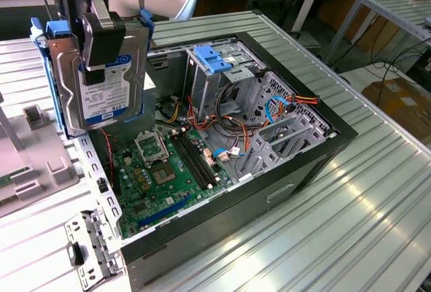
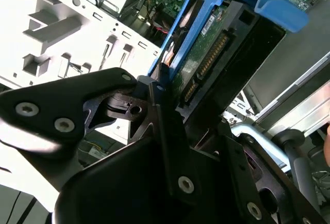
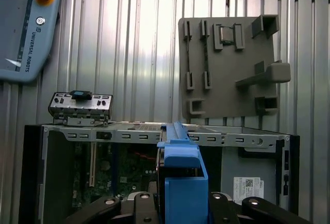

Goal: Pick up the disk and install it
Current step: 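Pick up the disk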

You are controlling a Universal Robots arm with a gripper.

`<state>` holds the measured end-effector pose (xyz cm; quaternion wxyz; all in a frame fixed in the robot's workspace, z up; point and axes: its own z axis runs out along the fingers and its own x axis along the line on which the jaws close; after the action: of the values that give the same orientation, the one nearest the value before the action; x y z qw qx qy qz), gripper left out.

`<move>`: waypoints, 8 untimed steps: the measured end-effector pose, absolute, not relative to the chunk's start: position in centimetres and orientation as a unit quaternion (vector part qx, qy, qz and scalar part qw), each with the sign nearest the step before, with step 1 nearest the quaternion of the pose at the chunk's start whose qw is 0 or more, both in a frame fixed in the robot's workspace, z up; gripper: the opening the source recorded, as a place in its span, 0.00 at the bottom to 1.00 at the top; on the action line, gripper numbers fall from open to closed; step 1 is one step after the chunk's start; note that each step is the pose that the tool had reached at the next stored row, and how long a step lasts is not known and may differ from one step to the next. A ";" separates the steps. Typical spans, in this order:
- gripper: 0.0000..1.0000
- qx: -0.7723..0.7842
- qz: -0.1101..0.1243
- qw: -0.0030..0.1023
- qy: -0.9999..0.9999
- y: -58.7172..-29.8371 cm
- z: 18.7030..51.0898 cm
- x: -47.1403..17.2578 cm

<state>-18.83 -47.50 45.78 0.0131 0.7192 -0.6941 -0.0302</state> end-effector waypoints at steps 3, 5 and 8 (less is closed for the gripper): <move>0.37 0.719 -0.030 0.013 -0.694 -47.7 45.8 -18.5; 0.37 0.719 -0.030 0.013 -0.694 -47.8 45.8 -18.2; 0.37 0.719 -0.031 0.014 -0.694 -48.0 45.8 -17.8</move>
<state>-17.80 -48.01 45.78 0.0135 0.7191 -0.6941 -0.0306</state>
